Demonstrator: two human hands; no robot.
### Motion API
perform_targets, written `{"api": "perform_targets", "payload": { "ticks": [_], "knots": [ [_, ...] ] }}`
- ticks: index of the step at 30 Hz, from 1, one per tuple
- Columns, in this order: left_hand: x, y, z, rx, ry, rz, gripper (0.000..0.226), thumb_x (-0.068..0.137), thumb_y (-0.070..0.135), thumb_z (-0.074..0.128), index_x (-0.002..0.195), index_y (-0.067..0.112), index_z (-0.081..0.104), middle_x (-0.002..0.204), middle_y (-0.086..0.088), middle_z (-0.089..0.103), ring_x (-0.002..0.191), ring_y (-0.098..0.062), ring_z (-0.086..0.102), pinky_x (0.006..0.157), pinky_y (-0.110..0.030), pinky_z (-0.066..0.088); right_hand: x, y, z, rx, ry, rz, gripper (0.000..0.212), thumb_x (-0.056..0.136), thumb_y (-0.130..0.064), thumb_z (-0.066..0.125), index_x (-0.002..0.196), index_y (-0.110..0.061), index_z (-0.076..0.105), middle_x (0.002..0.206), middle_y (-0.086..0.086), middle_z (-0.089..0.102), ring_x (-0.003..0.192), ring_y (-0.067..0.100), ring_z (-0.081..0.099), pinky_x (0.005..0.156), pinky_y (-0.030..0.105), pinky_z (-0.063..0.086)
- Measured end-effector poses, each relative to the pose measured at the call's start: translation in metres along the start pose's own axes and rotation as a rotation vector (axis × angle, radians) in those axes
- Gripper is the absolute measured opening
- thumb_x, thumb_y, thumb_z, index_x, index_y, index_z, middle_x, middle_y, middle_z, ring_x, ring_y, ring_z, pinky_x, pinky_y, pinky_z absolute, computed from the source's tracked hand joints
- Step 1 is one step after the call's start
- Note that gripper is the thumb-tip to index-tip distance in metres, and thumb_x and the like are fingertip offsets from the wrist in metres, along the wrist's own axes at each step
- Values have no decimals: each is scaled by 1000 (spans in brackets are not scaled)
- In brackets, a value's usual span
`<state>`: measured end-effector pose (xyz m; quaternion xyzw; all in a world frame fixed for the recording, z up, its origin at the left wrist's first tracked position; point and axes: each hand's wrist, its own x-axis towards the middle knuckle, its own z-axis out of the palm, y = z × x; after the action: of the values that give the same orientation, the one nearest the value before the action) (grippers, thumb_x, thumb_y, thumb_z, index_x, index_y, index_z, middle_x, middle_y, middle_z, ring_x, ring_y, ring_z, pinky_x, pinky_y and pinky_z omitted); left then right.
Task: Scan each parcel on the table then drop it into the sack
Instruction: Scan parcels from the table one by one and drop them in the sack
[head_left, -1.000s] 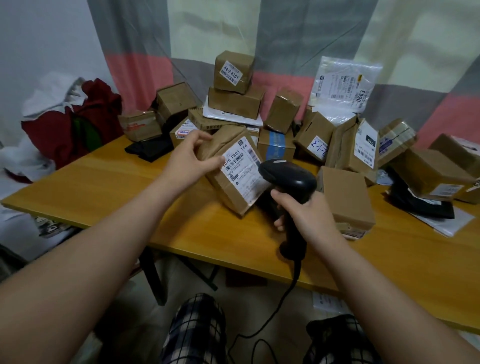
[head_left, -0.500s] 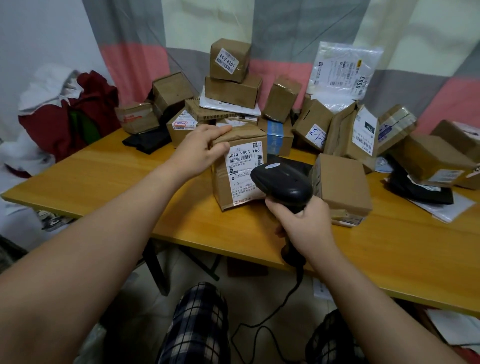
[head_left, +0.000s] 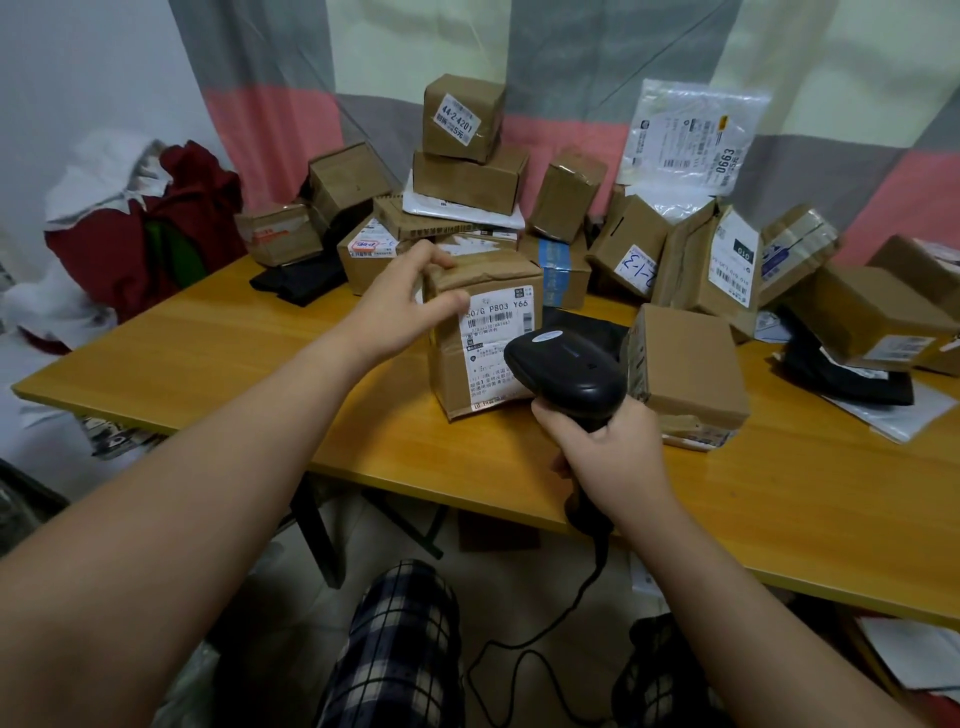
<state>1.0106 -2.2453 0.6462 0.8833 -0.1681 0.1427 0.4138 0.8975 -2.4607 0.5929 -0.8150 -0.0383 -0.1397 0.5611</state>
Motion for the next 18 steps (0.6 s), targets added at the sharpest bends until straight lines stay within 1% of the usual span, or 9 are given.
{"api": "perform_targets", "payload": {
  "ticks": [2, 4, 8, 9, 12, 13, 15, 17, 18],
  "knots": [
    [-8, -1, 1, -55, -78, -17, 41, 80, 34, 72, 109, 43, 45, 129, -4, 44, 116, -22, 48, 98, -39, 45, 0, 1, 2, 1, -2, 3, 32, 79, -39, 73, 102, -17, 69, 67, -13, 62, 82, 23, 68, 80, 38, 56],
    [-19, 0, 1, -99, -89, -31, 48, 72, 39, 74, 102, 55, 40, 132, -5, 40, 118, -24, 48, 99, -44, 47, -1, -2, 6, -1, -8, 0, 35, 75, -46, 70, 99, -20, 68, 67, -12, 62, 82, 22, 68, 80, 40, 57],
    [-58, -6, -12, -145, 134, -37, 54, 77, 29, 79, 104, 51, 37, 133, -5, 37, 122, -23, 45, 91, -27, 50, -4, -16, 22, 17, -75, -44, 30, 73, -47, 69, 93, -24, 68, 58, -7, 62, 71, 16, 66, 75, 40, 56],
    [-74, -10, -19, -137, 201, -45, 55, 77, 29, 78, 105, 51, 36, 133, -4, 36, 122, -21, 44, 92, -28, 50, -4, -21, 29, 22, -106, -58, 28, 74, -45, 70, 91, -23, 67, 57, -4, 63, 68, 15, 65, 73, 39, 56],
    [-132, -22, -53, -101, 356, -90, 54, 70, 49, 74, 106, 60, 35, 132, 2, 38, 122, -18, 45, 96, -39, 49, -8, -37, 59, 56, -229, -127, 15, 76, -35, 75, 82, -24, 68, 59, -4, 65, 63, 10, 63, 66, 32, 54],
    [-154, -27, -66, -84, 402, -120, 54, 69, 52, 73, 106, 61, 35, 133, 3, 38, 123, -19, 45, 97, -44, 49, -10, -43, 71, 67, -280, -157, 10, 77, -31, 76, 78, -28, 67, 60, -10, 66, 61, 4, 61, 63, 26, 52],
    [-199, -35, -90, -6, 499, -181, 55, 68, 54, 71, 108, 61, 34, 133, 1, 38, 124, -23, 45, 98, -50, 47, -17, -54, 99, 83, -400, -223, 14, 78, -25, 77, 76, -33, 66, 60, -19, 65, 59, -2, 60, 59, 17, 47],
    [-246, -43, -110, 85, 603, -229, 57, 68, 52, 71, 109, 62, 32, 132, -4, 38, 123, -23, 46, 99, -51, 46, -28, -60, 131, 102, -520, -252, 9, 79, -23, 77, 80, -28, 69, 62, -14, 67, 58, -1, 59, 58, 22, 48],
    [-269, -46, -118, 126, 658, -263, 59, 68, 50, 71, 110, 61, 31, 131, -4, 37, 122, -18, 46, 100, -48, 46, -34, -61, 148, 97, -577, -261, 8, 79, -24, 76, 83, -23, 70, 65, -11, 68, 59, 0, 60, 59, 25, 49]
  ]
}}
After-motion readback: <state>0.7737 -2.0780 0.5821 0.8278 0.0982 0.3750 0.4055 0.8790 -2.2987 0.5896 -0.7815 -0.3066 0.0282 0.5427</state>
